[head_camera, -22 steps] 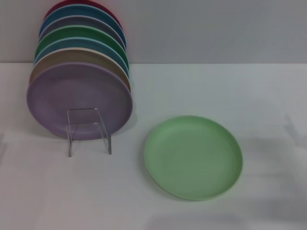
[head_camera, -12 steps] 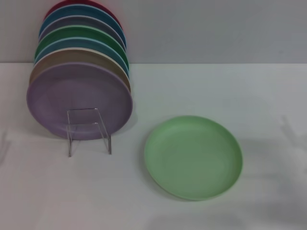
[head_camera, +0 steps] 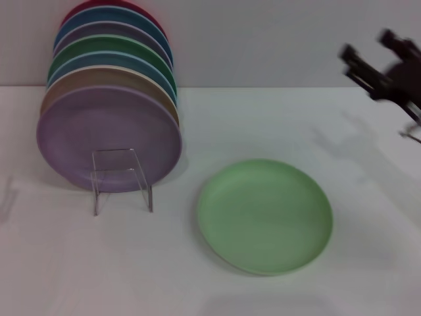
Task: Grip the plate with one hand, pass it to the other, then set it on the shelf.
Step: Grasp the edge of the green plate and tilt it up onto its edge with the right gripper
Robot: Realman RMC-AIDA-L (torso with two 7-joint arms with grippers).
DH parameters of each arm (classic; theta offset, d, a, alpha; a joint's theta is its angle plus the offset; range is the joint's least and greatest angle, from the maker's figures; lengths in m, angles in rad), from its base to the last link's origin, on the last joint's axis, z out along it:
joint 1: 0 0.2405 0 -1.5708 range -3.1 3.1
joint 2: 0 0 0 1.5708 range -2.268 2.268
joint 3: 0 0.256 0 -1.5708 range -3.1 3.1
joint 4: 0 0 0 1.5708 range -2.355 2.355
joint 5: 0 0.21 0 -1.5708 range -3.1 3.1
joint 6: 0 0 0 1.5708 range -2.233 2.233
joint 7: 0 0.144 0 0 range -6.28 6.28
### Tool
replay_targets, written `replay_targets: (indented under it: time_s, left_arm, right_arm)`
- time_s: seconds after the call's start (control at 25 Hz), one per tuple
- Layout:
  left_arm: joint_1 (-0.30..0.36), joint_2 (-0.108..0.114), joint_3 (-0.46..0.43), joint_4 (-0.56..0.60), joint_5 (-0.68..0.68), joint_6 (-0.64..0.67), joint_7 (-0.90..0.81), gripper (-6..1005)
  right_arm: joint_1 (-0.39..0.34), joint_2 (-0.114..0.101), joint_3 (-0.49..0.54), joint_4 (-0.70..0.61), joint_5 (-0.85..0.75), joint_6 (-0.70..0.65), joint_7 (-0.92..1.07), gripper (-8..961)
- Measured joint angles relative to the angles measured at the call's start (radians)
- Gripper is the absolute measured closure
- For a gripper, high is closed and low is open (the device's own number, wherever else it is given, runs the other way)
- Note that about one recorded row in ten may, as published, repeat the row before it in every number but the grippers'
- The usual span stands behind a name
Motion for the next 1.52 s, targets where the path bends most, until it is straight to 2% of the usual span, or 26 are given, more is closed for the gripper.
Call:
replay_targets:
  time_s: [0.04, 0.08, 0.12, 0.16, 0.2, 0.28, 0.32, 0.36, 0.4, 0.48, 0.52, 0.56, 0.6, 0.68, 0.76, 0.84, 1.04, 1.16, 1.52]
  left_arm:
    - [0.000, 0.000, 0.000, 0.000, -0.001, -0.001, 0.000, 153]
    - [-0.002, 0.000, 0.000, 0.000, -0.005, -0.006, 0.000, 153]
    - [-0.002, 0.000, 0.000, 0.000, -0.005, -0.006, 0.000, 153]
    - [-0.004, 0.000, 0.000, 0.000, -0.005, -0.011, 0.000, 153]
    - [-0.004, 0.000, 0.000, 0.000, -0.005, -0.011, 0.000, 153]
    - [-0.006, 0.000, -0.001, 0.000, -0.005, -0.016, -0.001, 153]
    - [-0.008, 0.000, -0.002, 0.000, -0.006, -0.017, -0.001, 153]
    - [-0.010, 0.000, -0.002, 0.000, -0.006, -0.017, -0.001, 153]
    - [-0.010, 0.000, -0.002, 0.000, -0.006, -0.017, -0.001, 153]
    - [-0.015, 0.000, -0.003, -0.001, -0.006, -0.019, -0.001, 154]
    - [-0.017, 0.000, -0.004, -0.001, -0.006, -0.021, -0.001, 154]
    - [-0.019, 0.000, -0.004, -0.001, -0.006, -0.023, -0.001, 154]
    - [-0.020, 0.000, -0.005, -0.001, -0.006, -0.026, -0.001, 154]
    - [-0.023, 0.000, -0.006, -0.002, -0.006, -0.032, -0.001, 154]
    - [-0.025, 0.001, -0.008, -0.002, -0.007, -0.039, -0.001, 154]
    - [-0.026, 0.001, -0.008, -0.002, -0.007, -0.042, -0.001, 154]
    - [-0.027, 0.002, -0.008, -0.002, -0.008, -0.043, -0.001, 154]
    - [-0.026, 0.002, -0.008, -0.002, -0.008, -0.043, -0.001, 154]
    - [-0.027, 0.003, -0.003, -0.002, -0.007, -0.043, -0.001, 154]
  right_arm:
    - [-0.017, -0.004, -0.043, 0.125, -0.080, -0.121, 0.125, 123]
    - [-0.042, -0.012, -0.096, 0.343, -0.296, -0.312, 0.423, 123]
    - [-0.042, -0.012, -0.096, 0.343, -0.296, -0.312, 0.423, 123]
    - [-0.053, -0.015, -0.104, 0.506, -0.560, -0.416, 0.726, 123]
    - [-0.053, -0.015, -0.104, 0.506, -0.560, -0.416, 0.726, 123]
    - [-0.058, -0.021, -0.089, 0.650, -0.871, -0.440, 1.046, 124]
    - [-0.055, -0.025, -0.081, 0.702, -0.997, -0.422, 1.189, 124]
    - [-0.031, -0.033, -0.044, 0.804, -1.272, -0.308, 1.535, 124]
    - [-0.031, -0.033, -0.044, 0.804, -1.272, -0.308, 1.535, 124]
    - [0.008, -0.036, 0.007, 0.848, -1.428, -0.158, 1.756, 124]
    - [0.033, -0.036, 0.045, 0.854, -1.495, -0.057, 1.857, 124]
    - [0.098, -0.038, 0.136, 0.826, -1.566, 0.131, 1.987, 124]
    - [0.098, -0.038, 0.136, 0.826, -1.566, 0.131, 1.987, 124]
    - [0.150, -0.044, 0.199, 0.784, -1.606, 0.265, 2.023, 123]
    - [0.221, -0.061, 0.249, 0.723, -1.687, 0.413, 2.032, 123]
    - [0.252, -0.068, 0.251, 0.696, -1.743, 0.458, 2.032, 124]
    - [0.308, -0.076, 0.241, 0.614, -1.793, 0.509, 2.021, 127]
    - [0.356, -0.085, 0.228, 0.495, -1.798, 0.523, 1.999, 127]
    - [0.386, -0.084, 0.137, 0.408, -1.845, 0.501, 1.989, 127]
